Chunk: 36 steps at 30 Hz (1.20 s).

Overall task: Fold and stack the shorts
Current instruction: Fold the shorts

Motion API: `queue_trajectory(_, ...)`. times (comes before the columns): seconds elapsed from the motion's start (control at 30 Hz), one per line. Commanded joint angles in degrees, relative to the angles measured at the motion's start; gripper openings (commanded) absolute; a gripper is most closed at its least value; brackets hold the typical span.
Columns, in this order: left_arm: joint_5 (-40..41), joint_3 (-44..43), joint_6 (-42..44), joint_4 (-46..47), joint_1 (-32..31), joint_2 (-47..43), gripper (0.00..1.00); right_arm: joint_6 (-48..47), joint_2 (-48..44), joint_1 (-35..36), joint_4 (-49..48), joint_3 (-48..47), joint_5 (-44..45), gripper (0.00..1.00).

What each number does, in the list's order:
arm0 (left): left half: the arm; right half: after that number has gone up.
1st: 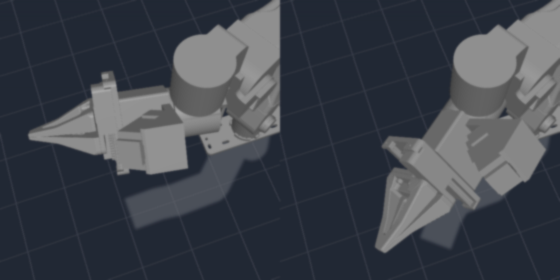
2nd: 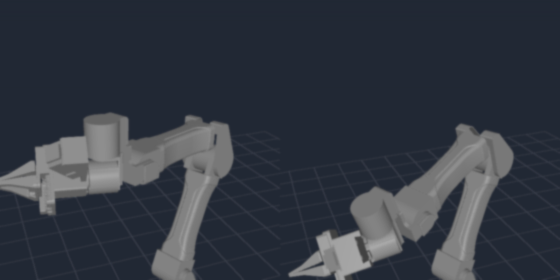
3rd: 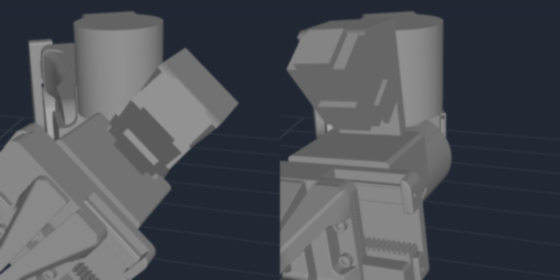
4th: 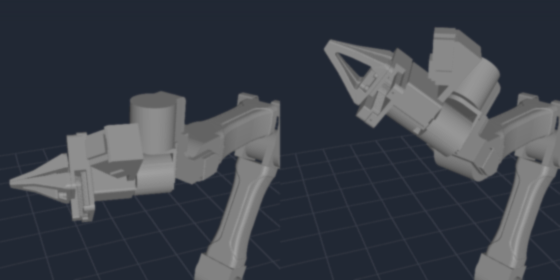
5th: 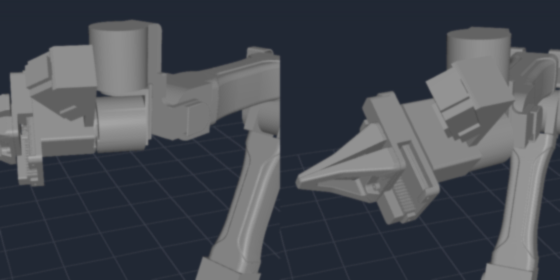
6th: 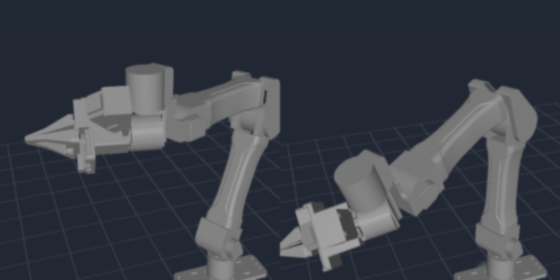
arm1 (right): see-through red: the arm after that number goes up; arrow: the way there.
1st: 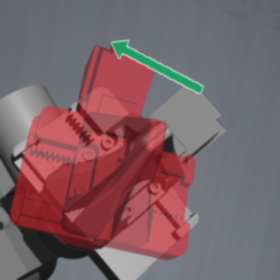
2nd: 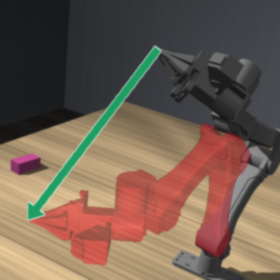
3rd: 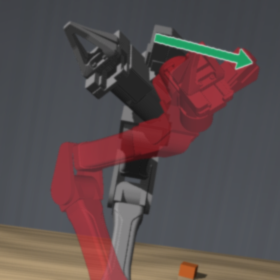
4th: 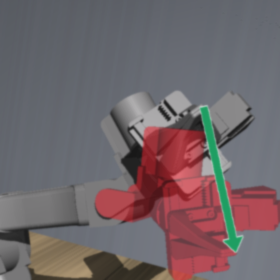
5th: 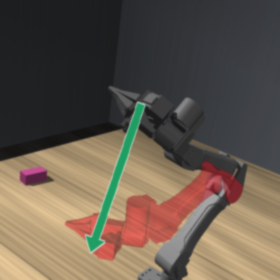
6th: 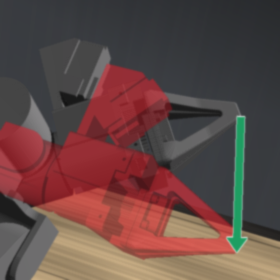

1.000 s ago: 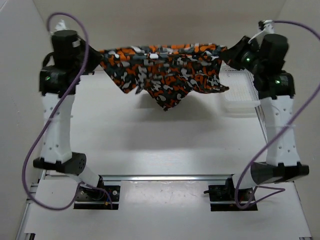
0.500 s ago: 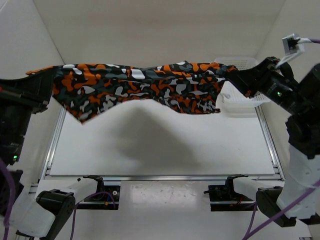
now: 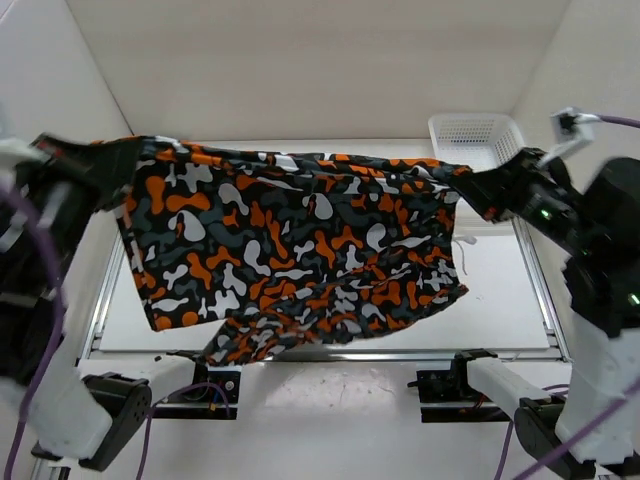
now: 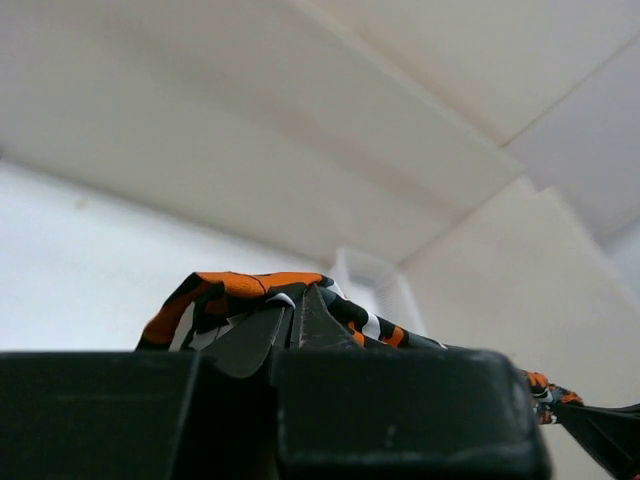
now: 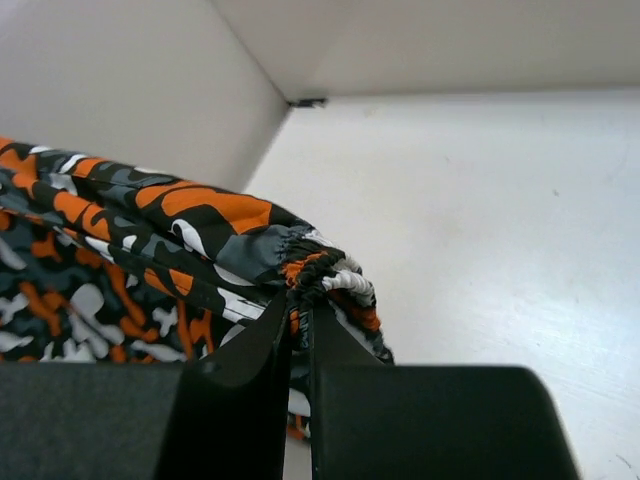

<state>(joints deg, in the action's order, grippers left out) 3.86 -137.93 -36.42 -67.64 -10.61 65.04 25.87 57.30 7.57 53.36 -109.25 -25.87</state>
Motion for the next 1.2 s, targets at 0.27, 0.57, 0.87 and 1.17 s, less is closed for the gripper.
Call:
queue_trajectory(0.27,6.62,9.01,7.24,8.39,5.16,27.64,0.1,-4.33,25.21,-1.42,-13.72,14.24,16.37,0.0)
queue_trajectory(0.57,5.38,-4.35,7.86,9.54,8.58,53.58,0.1,-4.33,53.16,-0.9,-17.94,0.48,16.38,0.0)
queue_trajectory(0.87,2.57,-4.38,8.39,9.54,11.58,56.44,0.1,-3.29,66.72,0.95,-15.39,-12.21,12.87,0.0)
queue_trajectory(1.17,3.35,24.87,8.39,9.54,3.94,30.7,0.1,-3.28,53.21,0.95,-15.39,2.62,14.09,0.0)
